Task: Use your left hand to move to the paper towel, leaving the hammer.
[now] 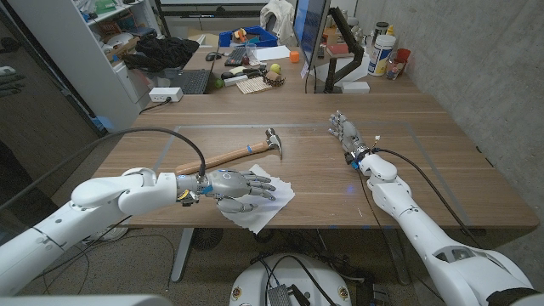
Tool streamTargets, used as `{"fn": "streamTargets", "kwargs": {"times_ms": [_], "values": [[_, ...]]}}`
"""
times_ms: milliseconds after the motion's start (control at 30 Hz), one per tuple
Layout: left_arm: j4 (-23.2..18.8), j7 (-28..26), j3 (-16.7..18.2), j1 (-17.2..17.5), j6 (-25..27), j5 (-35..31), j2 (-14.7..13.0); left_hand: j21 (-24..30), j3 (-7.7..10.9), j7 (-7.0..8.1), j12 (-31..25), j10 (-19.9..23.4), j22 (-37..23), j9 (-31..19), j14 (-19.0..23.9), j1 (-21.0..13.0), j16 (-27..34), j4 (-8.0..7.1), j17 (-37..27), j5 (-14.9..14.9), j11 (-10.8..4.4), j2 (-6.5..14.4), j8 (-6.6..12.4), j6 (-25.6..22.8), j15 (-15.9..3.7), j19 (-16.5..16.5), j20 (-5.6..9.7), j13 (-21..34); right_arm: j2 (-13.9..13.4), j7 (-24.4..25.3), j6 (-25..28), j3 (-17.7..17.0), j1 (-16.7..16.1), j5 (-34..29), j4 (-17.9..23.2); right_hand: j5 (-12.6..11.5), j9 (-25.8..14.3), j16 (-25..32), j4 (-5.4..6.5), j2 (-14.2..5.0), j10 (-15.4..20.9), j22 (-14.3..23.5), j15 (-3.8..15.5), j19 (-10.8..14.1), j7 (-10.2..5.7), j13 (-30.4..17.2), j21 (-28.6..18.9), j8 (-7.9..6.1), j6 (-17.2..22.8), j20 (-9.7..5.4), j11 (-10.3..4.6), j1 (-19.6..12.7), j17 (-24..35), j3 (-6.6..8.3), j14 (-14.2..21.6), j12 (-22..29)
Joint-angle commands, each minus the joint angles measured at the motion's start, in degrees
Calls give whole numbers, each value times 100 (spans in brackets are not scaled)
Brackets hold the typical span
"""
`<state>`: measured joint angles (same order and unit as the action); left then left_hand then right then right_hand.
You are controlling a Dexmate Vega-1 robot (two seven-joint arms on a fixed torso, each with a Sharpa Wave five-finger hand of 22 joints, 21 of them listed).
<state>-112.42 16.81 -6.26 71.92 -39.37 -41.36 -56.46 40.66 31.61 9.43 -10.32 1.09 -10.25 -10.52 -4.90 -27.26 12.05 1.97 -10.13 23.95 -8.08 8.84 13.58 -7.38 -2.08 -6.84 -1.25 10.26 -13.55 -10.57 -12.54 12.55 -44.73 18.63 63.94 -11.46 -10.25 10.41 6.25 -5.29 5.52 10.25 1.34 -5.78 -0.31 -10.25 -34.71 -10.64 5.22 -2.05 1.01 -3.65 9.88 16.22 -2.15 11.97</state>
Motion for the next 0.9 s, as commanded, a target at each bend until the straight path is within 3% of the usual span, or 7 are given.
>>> {"fn": "streamTargets", "kwargs": {"times_ms": [33,900], "values": [[75,-17,-4,9,1,19,-55,-29,22,46,-1,0,-31,-20,3,-86,-27,50,-17,-19,-57,-5,-17,-20,-329,12,6,15,65,8,-35,45,97,-33,-155,-21,-28,-5,25,-43,23,24,-26,16,-37,-26,2,-18,-3,-77,-31,24,-6,10,4,-8],[178,-58,49,133,5,139,-107,-39,77,25,1,-3,-40,-24,-6,-161,-27,105,-26,-49,-55,-2,-23,-55,-334,25,14,16,247,14,-193,159,326,-115,-513,-22,-28,-4,33,-32,22,25,-38,28,-41,-26,33,-9,-32,-66,-39,32,-5,4,11,-8]]}}
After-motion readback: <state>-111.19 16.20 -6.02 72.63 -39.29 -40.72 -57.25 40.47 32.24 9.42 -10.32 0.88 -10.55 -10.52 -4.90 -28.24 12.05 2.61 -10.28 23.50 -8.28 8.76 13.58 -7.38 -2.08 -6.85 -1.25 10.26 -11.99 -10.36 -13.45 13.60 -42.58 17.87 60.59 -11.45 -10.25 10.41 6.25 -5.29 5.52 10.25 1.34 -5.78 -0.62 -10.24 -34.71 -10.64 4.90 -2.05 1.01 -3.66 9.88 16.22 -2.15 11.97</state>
